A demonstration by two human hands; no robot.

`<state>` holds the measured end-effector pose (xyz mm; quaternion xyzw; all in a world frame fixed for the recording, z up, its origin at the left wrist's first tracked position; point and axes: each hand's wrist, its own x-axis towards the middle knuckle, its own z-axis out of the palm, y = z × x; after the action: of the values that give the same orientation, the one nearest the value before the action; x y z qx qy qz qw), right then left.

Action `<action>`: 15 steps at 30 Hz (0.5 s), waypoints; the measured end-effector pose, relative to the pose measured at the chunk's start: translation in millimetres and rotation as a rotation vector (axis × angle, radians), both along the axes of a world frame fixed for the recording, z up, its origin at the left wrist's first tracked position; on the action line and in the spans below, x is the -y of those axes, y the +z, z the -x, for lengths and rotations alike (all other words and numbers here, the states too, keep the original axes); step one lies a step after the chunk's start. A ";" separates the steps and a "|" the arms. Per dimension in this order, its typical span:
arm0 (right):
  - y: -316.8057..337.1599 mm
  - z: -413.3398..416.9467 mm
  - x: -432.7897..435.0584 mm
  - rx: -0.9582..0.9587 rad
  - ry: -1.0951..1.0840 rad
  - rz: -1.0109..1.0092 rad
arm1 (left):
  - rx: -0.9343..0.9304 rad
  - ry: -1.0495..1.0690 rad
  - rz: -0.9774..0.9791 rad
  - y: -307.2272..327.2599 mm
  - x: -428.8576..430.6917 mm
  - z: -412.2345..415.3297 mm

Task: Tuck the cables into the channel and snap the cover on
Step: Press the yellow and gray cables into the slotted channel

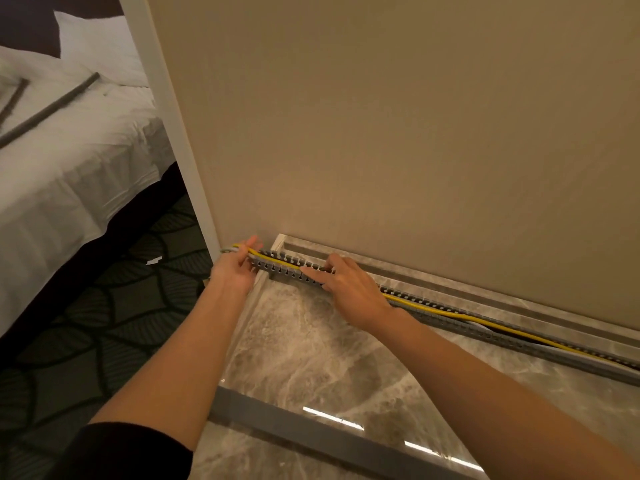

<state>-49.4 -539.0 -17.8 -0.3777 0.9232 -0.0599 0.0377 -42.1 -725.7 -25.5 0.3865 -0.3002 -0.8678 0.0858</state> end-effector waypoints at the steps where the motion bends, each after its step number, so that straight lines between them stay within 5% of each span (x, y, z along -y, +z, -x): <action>1: -1.7 1.7 0.8 -0.009 -0.008 0.001 | 0.069 -0.034 0.054 1.6 0.3 1.0; 8: -5.1 -9.6 -5.0 0.050 -0.065 0.024 | 0.554 -0.039 0.789 16.5 -19.9 11.4; 15: -5.5 -1.4 -47.2 0.073 -0.131 -0.041 | 0.443 -0.341 1.640 5.6 -51.5 -0.1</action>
<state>-48.0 -491.7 -23.2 -0.3131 0.9450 -0.0569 0.0751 -42.0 -674.2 -19.9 0.3123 -0.8950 -0.2832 0.1457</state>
